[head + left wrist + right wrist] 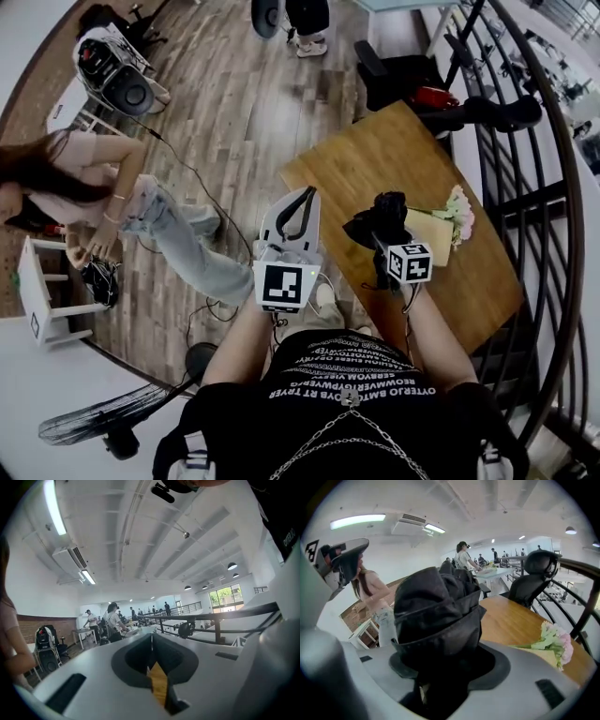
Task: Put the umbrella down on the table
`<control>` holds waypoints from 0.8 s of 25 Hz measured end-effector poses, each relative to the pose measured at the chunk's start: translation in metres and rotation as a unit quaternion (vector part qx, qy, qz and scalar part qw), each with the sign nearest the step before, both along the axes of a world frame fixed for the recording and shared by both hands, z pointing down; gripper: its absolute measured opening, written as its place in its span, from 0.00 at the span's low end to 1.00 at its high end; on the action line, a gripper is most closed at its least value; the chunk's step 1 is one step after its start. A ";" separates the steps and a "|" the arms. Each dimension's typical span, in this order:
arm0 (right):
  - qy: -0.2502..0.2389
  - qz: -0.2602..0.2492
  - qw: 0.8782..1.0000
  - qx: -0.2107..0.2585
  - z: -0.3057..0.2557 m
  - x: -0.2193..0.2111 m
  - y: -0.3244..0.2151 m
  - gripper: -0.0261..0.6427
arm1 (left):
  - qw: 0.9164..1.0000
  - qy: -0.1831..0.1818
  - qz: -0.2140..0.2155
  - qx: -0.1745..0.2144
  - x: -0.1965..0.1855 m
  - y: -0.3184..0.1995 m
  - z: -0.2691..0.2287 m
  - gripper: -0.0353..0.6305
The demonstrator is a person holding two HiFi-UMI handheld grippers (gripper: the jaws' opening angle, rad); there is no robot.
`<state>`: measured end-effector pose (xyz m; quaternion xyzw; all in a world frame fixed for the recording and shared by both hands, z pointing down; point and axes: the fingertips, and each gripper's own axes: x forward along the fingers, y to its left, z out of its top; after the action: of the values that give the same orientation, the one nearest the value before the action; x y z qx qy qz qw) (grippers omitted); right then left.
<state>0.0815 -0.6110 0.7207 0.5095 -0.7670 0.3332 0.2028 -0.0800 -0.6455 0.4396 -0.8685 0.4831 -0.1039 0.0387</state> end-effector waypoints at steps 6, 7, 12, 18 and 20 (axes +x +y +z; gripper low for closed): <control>-0.006 0.009 0.997 -0.078 0.076 -0.003 0.000 0.44 | 1.000 -0.005 -0.006 -0.011 -0.008 -0.009 0.007 0.10; 0.002 0.007 0.996 -0.087 0.086 -0.003 0.000 0.44 | 1.000 -0.006 -0.006 -0.013 -0.009 -0.010 0.009 0.10; 0.034 -0.005 0.991 -0.130 0.124 -0.004 0.001 0.44 | 1.000 -0.014 -0.007 -0.018 -0.012 -0.016 0.015 0.10; 0.091 -0.041 0.981 -0.166 0.147 -0.011 -0.003 0.50 | 1.000 -0.018 -0.003 -0.025 -0.005 -0.023 0.022 0.10; 0.107 -0.052 0.980 -0.161 0.147 -0.011 -0.004 0.51 | 1.000 -0.017 0.000 -0.025 -0.001 -0.024 0.023 0.10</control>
<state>0.0706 -0.6148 0.8680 0.4623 -0.7024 0.3850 0.3803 -0.0811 -0.6696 0.4623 -0.8671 0.4799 -0.1309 0.0257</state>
